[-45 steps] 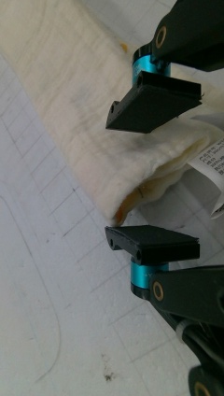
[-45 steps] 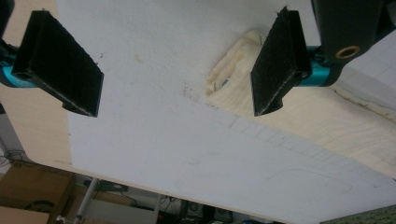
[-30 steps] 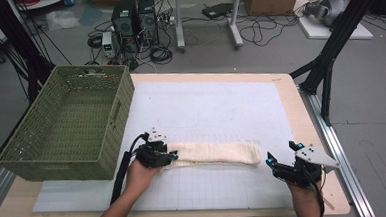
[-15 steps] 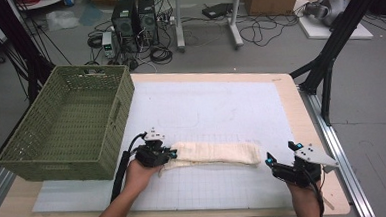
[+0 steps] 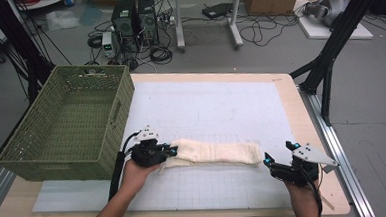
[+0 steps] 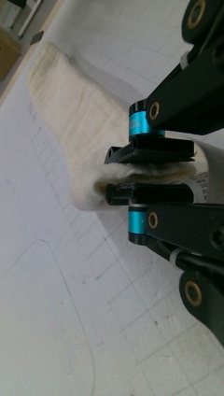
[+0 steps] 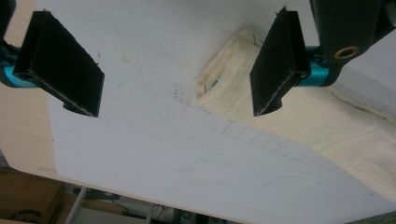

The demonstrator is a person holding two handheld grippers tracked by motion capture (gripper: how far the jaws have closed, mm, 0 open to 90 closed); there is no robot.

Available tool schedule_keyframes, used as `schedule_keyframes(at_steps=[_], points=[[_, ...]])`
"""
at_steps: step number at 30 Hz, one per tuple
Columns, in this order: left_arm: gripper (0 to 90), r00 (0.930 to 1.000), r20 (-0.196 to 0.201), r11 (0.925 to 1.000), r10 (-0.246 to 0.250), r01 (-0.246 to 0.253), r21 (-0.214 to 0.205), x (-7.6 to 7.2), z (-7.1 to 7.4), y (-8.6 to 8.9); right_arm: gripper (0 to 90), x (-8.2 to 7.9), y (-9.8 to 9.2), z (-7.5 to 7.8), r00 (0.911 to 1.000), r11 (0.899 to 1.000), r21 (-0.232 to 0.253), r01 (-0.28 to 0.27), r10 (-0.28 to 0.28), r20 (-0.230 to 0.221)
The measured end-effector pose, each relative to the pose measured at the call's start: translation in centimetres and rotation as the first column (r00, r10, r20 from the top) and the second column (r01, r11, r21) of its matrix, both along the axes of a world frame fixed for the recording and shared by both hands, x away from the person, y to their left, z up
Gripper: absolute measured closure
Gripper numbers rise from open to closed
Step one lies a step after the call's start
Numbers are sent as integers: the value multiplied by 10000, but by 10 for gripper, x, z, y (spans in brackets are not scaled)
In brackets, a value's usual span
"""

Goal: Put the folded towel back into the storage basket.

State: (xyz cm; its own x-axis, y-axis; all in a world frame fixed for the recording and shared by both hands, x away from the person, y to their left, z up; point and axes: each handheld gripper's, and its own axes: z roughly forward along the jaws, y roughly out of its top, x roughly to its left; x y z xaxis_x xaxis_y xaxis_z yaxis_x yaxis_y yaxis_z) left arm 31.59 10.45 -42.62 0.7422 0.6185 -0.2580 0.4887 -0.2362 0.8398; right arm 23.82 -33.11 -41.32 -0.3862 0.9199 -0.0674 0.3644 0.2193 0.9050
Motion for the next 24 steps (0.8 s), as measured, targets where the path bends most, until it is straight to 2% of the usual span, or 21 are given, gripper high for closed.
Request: schedule_keyframes(at_steps=[6,7,8,9,14,22,24], points=[[800,9994,268,9997,-198,202,-156,-3,3,3,163,4,4,-1,9999,9997,239,-55,59,-151],[800,9991,348,9996,-249,254,-126,-5,3,3,163,9,8,-3,9993,9996,220,-153,160,-335],[801,9991,348,9996,-249,254,-126,-5,3,3,163,9,8,-3,9993,9996,220,-153,160,-335],[801,9988,405,9995,-259,265,-147,-6,4,3,163,14,12,-6,9980,9995,57,-309,312,-553],[800,9983,530,9993,-262,274,-237,-9,6,4,162,25,21,-14,9910,9990,-111,-433,416,-1272],[800,9976,622,9994,-305,316,-172,-11,6,5,163,33,24,-20,9833,9990,-3,-438,431,-1767],[799,9976,623,9994,-299,309,-151,-12,6,5,164,37,26,-24,9782,9989,46,-471,471,-2023]])
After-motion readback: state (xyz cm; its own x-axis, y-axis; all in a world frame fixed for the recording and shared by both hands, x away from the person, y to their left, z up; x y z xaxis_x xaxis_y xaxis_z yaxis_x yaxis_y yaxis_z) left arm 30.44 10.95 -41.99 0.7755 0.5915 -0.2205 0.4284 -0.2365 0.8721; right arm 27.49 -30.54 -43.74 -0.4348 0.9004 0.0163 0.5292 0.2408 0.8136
